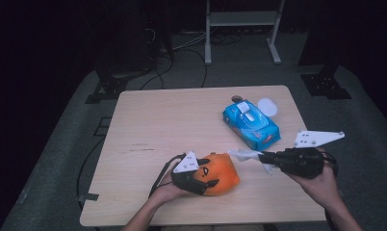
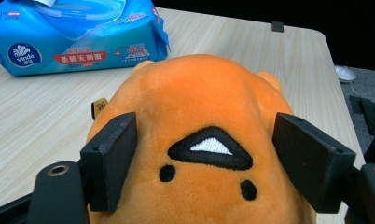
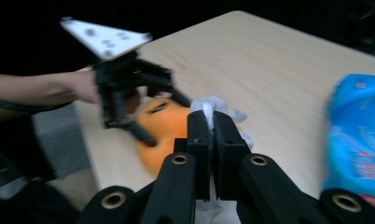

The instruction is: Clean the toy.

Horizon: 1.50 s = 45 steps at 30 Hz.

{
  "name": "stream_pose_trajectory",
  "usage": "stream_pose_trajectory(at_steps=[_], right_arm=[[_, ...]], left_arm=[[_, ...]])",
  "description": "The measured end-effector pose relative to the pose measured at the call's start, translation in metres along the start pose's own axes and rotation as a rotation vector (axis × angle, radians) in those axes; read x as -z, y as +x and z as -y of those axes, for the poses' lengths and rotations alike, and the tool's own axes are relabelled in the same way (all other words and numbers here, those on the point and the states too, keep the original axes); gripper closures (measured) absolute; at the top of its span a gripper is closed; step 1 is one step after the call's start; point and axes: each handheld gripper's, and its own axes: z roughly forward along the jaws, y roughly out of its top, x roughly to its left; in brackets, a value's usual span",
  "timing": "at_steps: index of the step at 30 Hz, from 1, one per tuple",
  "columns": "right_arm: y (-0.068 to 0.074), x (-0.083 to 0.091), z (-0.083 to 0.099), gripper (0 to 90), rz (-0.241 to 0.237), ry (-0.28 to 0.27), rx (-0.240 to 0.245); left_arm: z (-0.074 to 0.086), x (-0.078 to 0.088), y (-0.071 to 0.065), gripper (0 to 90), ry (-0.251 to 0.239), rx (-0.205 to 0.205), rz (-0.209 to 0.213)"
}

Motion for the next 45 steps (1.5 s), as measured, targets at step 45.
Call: stream_pose_trajectory(at_steps=[45], right_arm=[[0.02,-0.142,0.014,68.0,-0.064,0.243,0.283]], left_arm=[[-0.007,-0.005,-0.004,20.6,0.077,-0.066,0.018]])
